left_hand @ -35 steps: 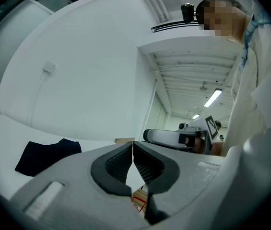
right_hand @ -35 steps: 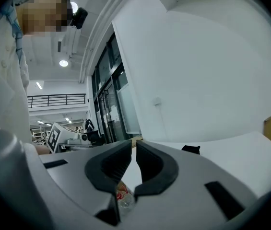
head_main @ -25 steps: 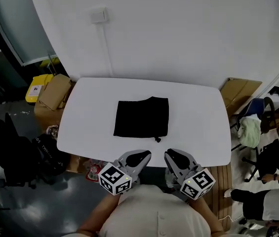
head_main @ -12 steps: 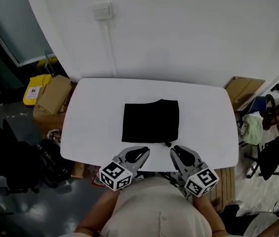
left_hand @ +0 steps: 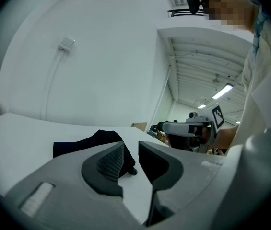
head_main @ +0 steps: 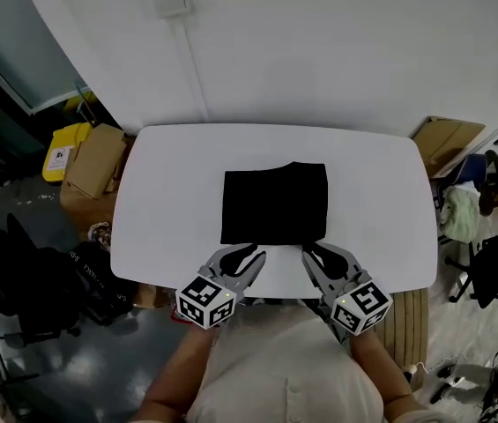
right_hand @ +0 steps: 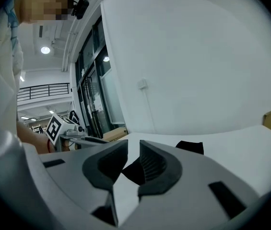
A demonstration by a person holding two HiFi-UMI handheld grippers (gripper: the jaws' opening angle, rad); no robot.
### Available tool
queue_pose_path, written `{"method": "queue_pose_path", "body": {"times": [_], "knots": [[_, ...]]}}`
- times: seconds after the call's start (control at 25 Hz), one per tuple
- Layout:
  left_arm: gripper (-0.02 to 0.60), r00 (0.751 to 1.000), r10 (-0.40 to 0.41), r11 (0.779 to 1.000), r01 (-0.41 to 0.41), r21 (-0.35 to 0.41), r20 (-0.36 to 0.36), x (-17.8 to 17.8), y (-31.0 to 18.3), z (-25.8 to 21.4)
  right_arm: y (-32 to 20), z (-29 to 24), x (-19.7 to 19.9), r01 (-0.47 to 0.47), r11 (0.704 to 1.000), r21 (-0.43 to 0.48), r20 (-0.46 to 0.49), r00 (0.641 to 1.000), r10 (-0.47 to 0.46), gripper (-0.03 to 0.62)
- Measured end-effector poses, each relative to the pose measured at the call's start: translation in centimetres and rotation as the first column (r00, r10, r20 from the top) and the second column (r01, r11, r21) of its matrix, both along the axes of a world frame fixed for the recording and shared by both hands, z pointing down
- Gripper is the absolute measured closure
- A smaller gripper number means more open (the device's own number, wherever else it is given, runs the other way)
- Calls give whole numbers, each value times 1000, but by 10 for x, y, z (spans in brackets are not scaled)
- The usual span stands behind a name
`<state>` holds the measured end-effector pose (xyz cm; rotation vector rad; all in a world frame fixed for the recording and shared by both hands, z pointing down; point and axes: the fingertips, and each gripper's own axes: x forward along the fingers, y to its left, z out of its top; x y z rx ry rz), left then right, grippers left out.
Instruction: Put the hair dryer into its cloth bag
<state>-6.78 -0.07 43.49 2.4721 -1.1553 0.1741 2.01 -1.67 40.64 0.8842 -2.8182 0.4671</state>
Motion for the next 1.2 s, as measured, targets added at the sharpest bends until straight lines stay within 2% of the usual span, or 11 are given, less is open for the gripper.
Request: {"method": "queue_pose_path", "body": {"times": [0.16,0.28,0.56,0.84,1.2], "knots": [[456,999,-7,1000,8,-28,37,-6,-6,13,-7,12,2,0,1000,-15,-16,1000,0,474],[446,997,-14,998,18,-55,71,-16,-10,26,-11,19,1,-1,1000,-23,-13,1000,1,453],[399,984,-54,989,76,-125,167,-42,-24,62,-21,31,3,-20,999,-32,-15,1000,20,442],[385,962,-110,961,168,-220,252,-73,-42,110,-31,39,8,-37,998,-53,-16,999,36,439],[376,936,-107,927,216,-307,335,-93,-58,158,-37,48,3,-36,997,-75,-20,999,34,437]]}}
